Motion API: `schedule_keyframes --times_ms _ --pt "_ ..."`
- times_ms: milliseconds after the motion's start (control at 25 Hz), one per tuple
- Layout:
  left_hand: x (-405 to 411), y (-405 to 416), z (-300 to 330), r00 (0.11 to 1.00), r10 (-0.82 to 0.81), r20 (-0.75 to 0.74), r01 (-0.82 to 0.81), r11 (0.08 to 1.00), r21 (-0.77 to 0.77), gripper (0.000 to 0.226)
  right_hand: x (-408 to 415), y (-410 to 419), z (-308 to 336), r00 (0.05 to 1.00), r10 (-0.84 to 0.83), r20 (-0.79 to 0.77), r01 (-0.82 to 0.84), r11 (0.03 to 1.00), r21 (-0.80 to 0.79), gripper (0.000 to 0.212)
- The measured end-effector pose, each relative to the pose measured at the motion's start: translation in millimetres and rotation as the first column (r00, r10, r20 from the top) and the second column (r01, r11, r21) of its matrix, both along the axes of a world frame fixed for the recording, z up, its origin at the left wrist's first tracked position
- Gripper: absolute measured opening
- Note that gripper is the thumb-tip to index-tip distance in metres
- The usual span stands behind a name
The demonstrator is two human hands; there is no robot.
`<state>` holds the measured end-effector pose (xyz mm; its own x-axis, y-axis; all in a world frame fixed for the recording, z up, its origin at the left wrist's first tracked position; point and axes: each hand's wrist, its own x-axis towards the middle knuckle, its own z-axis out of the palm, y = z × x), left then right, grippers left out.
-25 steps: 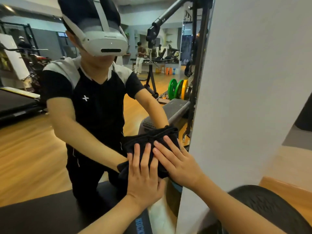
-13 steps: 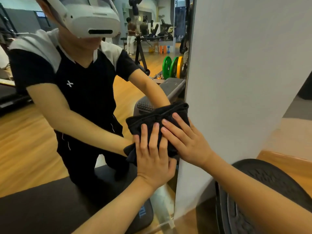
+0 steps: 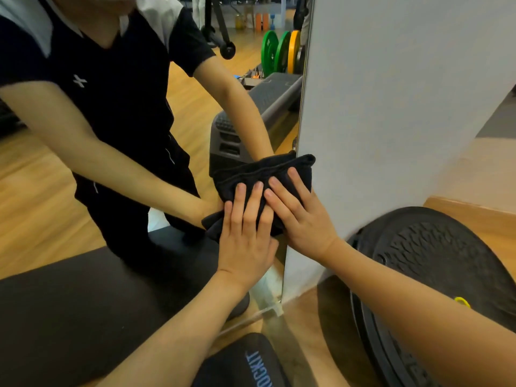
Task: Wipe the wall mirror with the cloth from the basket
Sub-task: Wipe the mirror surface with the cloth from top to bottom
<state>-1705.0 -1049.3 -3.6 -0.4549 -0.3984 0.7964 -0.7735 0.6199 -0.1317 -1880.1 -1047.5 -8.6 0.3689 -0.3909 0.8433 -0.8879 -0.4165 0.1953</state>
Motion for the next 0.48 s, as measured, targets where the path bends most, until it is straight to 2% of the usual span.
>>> schedule_keyframes --times_ms 80,280,480 --pt "5 3 -8 0.999 0.025 0.038 -0.026 0.999 0.019 0.061 5 2 -9 1.000 -0.019 0.014 0.019 1.000 0.021 0.076" --pt "19 12 -8 1.000 0.019 0.024 -0.020 0.997 0.079 0.060 28 11 -5 0.997 -0.031 0.067 0.026 0.996 0.080 0.083" --pt "77 20 -13 0.999 0.023 0.045 -0.028 0.994 0.108 0.067 84 16 -18 0.996 -0.015 0.086 0.003 0.991 0.134 0.081"
